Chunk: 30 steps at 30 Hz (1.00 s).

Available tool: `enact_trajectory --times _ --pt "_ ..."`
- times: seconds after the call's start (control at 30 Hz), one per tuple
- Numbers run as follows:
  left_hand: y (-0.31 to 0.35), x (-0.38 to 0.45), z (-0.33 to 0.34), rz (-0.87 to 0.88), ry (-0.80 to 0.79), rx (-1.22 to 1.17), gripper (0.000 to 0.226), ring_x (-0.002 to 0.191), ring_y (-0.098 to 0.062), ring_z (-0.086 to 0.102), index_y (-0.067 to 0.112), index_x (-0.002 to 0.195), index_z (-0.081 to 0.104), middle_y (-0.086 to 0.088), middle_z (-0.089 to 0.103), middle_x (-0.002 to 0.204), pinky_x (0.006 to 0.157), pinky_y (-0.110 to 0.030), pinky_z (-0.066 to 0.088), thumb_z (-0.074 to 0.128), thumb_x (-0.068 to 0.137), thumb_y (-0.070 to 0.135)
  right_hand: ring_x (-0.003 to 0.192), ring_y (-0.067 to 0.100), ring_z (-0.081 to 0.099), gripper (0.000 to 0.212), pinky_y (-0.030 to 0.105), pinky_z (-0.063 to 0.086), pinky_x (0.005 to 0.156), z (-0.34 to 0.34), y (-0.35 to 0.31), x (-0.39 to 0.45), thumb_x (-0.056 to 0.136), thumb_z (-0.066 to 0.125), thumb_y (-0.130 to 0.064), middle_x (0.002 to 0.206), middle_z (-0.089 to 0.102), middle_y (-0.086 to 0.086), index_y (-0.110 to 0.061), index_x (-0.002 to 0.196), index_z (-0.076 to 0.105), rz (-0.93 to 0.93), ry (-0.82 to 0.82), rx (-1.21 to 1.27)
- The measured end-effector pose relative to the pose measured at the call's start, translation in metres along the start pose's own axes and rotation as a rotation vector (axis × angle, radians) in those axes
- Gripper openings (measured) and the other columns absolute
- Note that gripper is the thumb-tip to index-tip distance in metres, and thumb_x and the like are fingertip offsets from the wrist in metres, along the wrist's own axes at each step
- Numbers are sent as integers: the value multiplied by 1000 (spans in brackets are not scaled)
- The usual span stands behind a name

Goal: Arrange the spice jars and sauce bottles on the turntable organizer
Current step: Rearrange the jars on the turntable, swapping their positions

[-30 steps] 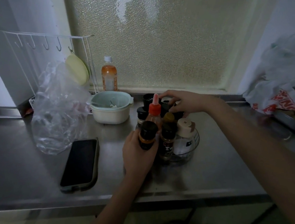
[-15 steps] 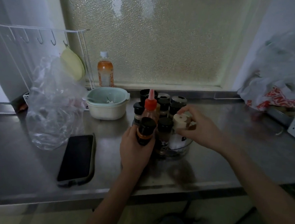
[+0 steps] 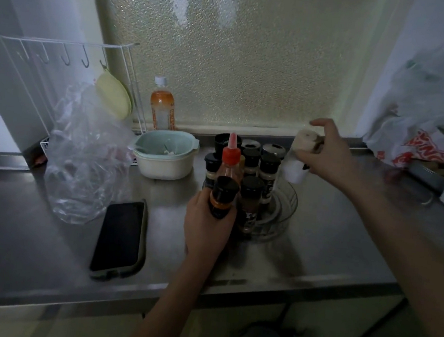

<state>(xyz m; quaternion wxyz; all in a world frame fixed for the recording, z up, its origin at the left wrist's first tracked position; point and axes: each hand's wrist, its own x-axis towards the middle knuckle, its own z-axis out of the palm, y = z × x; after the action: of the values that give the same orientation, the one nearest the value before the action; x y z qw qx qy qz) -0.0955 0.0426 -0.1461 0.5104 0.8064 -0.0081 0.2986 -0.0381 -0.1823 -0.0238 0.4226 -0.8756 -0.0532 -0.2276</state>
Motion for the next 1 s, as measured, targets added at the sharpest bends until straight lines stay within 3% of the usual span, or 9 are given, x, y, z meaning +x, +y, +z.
enact_trajectory --times 0.17,0.33,0.43,0.5,0.67,0.77,0.83,0.9,1.0 --pt "2 -1 1 21 -6 6 29 76 -8 57 27 76 53 10 59 79 59 -23 41 70 72 50 67 10 58 59 35 54 58 23 24 2 73 71 -19 86 54 -5 -23 123 41 -4 -62 -38" --pt "1 -2 2 71 -43 78 29 74 -7 55 26 77 50 11 57 79 57 -22 41 73 72 43 75 15 61 58 33 53 63 29 29 4 74 72 -20 101 53 -3 -24 122 41 -65 -103 -54" --pt "1 -1 3 77 -39 89 29 74 -6 52 25 76 49 13 53 78 57 -17 36 74 70 38 72 1 57 56 14 47 52 34 32 1 73 73 -23 93 51 -15 -25 121 44 -55 -100 -25" --pt "2 -2 2 81 -43 82 29 73 -7 51 25 77 49 15 49 79 56 -15 33 75 70 37 72 -2 55 54 7 42 47 43 36 -4 74 73 -21 94 55 -10 -22 120 46 -60 -128 -33" --pt "4 -3 0 105 -86 79 32 75 -12 55 23 80 50 8 46 94 59 -18 38 73 68 43 76 0 55 59 8 43 56 50 42 -7 77 74 -23 104 56 -2 -19 126 42 -4 -119 -18" --pt "7 -4 0 116 -102 71 37 78 -11 55 21 82 54 9 47 96 59 -16 36 65 66 53 95 18 58 66 30 50 79 44 35 -13 79 72 -26 113 55 2 -16 134 36 81 -136 35" --pt "6 -3 0 117 -101 75 40 78 -11 55 21 82 54 9 48 97 58 -14 35 61 65 56 100 19 55 58 37 49 85 41 22 -22 82 68 -32 112 53 0 -17 132 41 62 15 75" --pt "6 -2 0 107 -95 84 42 77 -10 54 21 82 54 9 49 96 58 -14 34 61 64 58 96 10 56 43 27 48 84 39 2 -34 84 63 -35 106 57 -5 -20 122 49 -46 164 133" --pt "5 -1 -1 101 -75 81 37 73 -8 51 24 78 49 12 47 91 55 -14 31 62 64 56 90 -4 58 36 7 42 76 39 -38 -44 79 58 -50 94 63 -17 -31 108 58 -168 -42 206"
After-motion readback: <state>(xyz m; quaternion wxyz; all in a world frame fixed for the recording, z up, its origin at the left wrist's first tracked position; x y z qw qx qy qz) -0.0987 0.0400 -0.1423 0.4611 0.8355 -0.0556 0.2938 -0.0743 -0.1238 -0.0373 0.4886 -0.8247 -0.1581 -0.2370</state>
